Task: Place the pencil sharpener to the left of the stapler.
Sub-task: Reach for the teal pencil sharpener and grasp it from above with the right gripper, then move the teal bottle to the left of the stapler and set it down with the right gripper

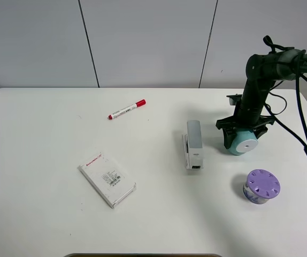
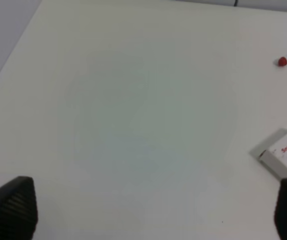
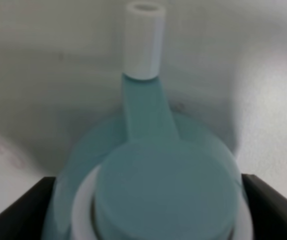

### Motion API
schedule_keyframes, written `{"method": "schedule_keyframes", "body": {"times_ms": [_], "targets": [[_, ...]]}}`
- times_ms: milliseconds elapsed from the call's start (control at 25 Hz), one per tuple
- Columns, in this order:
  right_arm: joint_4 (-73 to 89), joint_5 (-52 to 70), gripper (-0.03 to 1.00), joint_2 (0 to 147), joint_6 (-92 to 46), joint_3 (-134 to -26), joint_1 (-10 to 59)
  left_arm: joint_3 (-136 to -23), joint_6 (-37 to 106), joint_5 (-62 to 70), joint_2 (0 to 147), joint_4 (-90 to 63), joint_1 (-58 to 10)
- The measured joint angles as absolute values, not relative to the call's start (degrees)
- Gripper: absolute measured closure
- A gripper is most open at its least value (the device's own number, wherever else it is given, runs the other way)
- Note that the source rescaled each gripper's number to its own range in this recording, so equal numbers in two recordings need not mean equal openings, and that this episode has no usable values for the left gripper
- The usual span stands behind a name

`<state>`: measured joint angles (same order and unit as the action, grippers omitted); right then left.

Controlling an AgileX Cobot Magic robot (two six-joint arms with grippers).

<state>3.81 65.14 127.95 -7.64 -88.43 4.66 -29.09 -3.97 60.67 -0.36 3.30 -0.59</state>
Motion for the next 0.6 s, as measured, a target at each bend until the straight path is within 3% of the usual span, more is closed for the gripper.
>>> {"method": "schedule_keyframes", "body": {"times_ms": [600], "targets": [[4.2, 65.8, 0.96, 124.1, -7.6, -88.4, 4.7, -29.1, -4.0, 60.7, -0.4, 3.3, -0.6]]}}
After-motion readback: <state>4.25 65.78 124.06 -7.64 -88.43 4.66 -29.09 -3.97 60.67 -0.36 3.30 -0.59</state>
